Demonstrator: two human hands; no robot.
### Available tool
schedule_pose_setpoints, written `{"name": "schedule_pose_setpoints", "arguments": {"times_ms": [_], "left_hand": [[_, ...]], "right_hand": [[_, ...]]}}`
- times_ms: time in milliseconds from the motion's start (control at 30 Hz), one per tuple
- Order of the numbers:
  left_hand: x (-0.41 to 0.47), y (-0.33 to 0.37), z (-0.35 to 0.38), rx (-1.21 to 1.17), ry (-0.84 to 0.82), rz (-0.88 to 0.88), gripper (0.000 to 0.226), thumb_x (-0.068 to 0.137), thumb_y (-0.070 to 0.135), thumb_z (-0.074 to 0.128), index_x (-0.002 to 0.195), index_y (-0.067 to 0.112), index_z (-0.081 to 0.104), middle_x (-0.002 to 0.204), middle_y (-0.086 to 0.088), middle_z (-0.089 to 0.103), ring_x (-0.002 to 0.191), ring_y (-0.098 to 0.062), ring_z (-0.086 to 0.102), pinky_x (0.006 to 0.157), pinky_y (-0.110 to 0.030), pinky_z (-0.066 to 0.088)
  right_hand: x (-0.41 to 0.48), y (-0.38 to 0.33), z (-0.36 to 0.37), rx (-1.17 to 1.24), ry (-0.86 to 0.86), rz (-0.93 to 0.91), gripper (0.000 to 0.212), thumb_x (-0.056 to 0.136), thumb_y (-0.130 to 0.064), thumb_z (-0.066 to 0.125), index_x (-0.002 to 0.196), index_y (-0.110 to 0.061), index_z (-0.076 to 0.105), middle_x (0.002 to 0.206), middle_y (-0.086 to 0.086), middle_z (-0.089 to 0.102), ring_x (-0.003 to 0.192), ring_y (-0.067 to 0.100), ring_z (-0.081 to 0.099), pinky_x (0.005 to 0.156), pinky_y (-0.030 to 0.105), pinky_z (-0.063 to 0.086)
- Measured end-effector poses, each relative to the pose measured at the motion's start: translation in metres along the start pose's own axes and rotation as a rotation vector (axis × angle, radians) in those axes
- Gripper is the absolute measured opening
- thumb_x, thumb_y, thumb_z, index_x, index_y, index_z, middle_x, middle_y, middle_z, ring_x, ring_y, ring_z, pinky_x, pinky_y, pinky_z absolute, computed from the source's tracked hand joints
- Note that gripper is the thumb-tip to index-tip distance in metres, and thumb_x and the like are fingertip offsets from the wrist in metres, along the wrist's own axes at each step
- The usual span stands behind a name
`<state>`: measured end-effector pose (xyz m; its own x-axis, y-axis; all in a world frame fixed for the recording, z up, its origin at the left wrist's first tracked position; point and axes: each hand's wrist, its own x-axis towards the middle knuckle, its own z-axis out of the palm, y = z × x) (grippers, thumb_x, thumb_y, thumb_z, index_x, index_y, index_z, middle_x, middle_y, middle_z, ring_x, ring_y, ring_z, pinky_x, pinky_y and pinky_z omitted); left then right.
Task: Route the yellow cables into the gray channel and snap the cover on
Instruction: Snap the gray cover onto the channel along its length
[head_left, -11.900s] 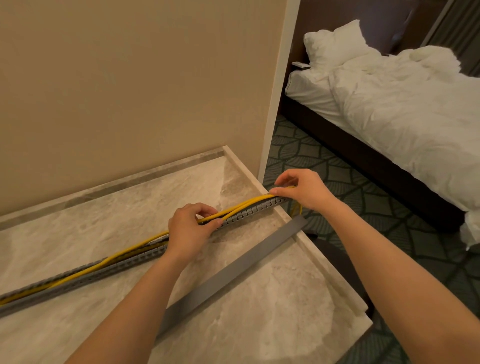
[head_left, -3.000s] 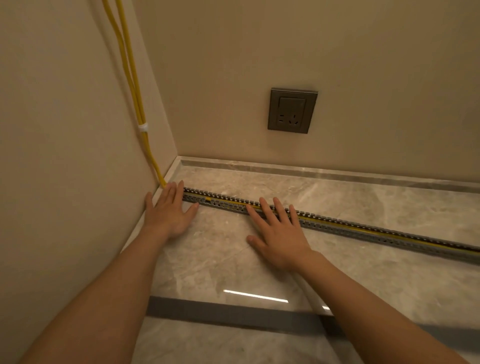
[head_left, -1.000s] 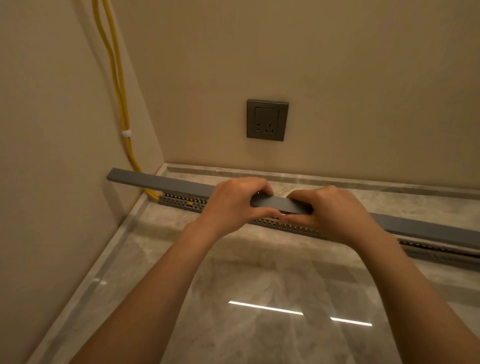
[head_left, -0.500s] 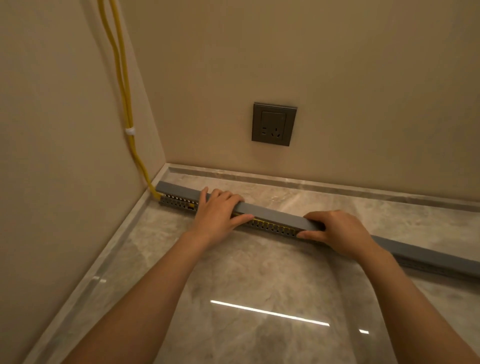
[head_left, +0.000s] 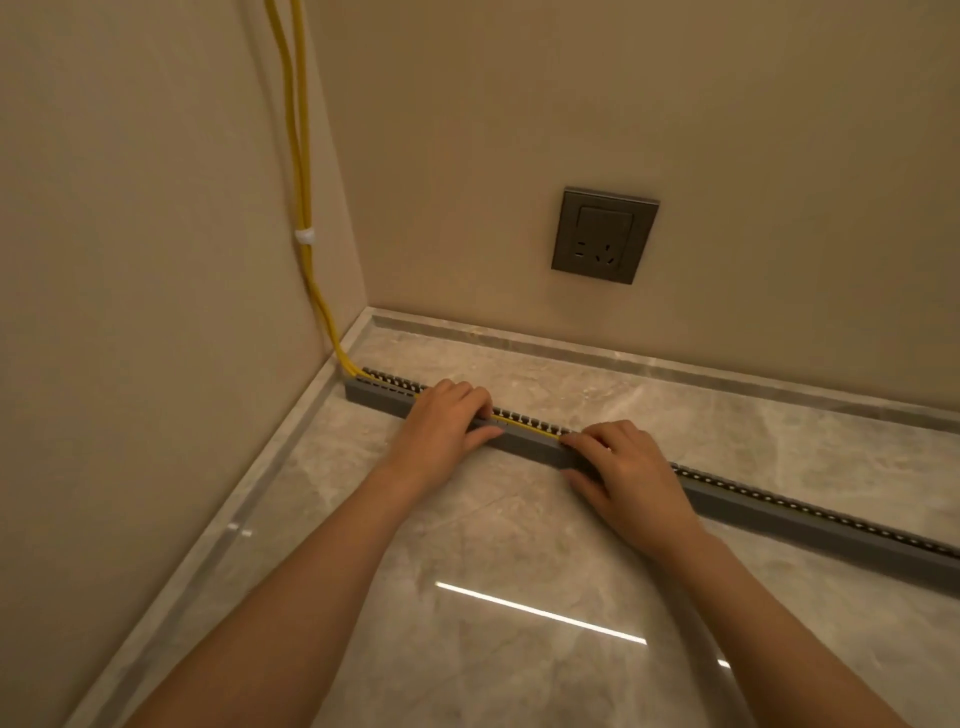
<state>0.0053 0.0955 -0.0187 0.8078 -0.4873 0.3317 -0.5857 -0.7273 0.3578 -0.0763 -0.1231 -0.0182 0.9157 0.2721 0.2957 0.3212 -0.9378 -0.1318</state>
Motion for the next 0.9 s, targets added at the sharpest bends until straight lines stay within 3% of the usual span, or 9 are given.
{"name": "schedule_pose_setpoints", "arguments": {"times_ms": [233,400,533,600,700,767,900], "left_hand": [[-0.012,-0.012,0.003,-0.027,0.130,-0.073,0.015,0.084,0.026,0.065,0.094,0.014,0.063,0.097,0.000,0.061,0.097,-0.020,0.050,0.086,-0.031,0.036],[-0.016,-0.037,-0.012,-0.129,0.224,-0.279,0.029,0.091,0.029,0.054,0.114,0.012,0.058,0.114,-0.003,0.058,0.111,-0.019,0.048,0.097,-0.032,0.037],[-0.013,-0.068,-0.027,-0.048,0.096,-0.403,0.047,0.096,0.036,0.044,0.133,0.008,0.045,0.144,-0.010,0.041,0.137,-0.025,0.028,0.113,-0.039,0.023],[-0.012,-0.082,-0.031,0.034,0.021,-0.428,0.051,0.097,0.039,0.038,0.137,0.008,0.040,0.149,-0.011,0.034,0.141,-0.023,0.020,0.115,-0.042,0.016],[-0.015,-0.091,-0.032,0.196,-0.032,-0.386,0.047,0.097,0.041,0.034,0.129,0.010,0.048,0.138,-0.009,0.048,0.136,-0.022,0.031,0.111,-0.045,0.020],[-0.018,-0.091,-0.034,0.275,0.001,-0.347,0.044,0.097,0.042,0.033,0.118,0.011,0.055,0.120,-0.008,0.059,0.120,-0.024,0.046,0.105,-0.044,0.027],[-0.026,-0.090,-0.038,0.222,0.077,-0.326,0.044,0.097,0.039,0.032,0.106,0.009,0.062,0.102,-0.008,0.064,0.099,-0.026,0.054,0.090,-0.039,0.040]], "right_hand": [[0.031,-0.039,0.013,-0.126,-0.020,-0.072,0.048,0.070,-0.011,0.077,0.116,-0.014,0.064,0.101,0.008,0.066,0.088,0.030,0.062,0.071,0.036,0.051],[0.052,-0.052,0.021,-0.191,-0.013,-0.106,0.040,0.072,-0.012,0.074,0.111,-0.013,0.064,0.100,0.007,0.066,0.087,0.029,0.061,0.072,0.036,0.050],[0.057,-0.060,0.025,-0.150,-0.027,-0.090,0.036,0.071,-0.011,0.075,0.105,-0.014,0.065,0.096,0.008,0.064,0.085,0.028,0.060,0.071,0.035,0.048],[0.058,-0.062,0.026,-0.132,-0.018,-0.064,0.025,0.071,-0.014,0.077,0.095,-0.012,0.068,0.093,0.008,0.064,0.083,0.028,0.060,0.069,0.034,0.049],[0.057,-0.061,0.026,-0.035,-0.032,-0.047,0.017,0.080,-0.016,0.071,0.095,-0.007,0.068,0.098,0.011,0.064,0.084,0.031,0.060,0.070,0.037,0.049],[0.058,-0.056,0.023,0.026,-0.091,-0.084,0.019,0.087,-0.018,0.063,0.103,-0.008,0.066,0.106,0.009,0.061,0.087,0.028,0.058,0.073,0.037,0.048],[0.066,-0.045,0.005,0.239,-0.232,-0.069,0.020,0.091,-0.024,0.057,0.108,-0.014,0.062,0.103,0.003,0.060,0.087,0.019,0.056,0.074,0.028,0.045]]}}
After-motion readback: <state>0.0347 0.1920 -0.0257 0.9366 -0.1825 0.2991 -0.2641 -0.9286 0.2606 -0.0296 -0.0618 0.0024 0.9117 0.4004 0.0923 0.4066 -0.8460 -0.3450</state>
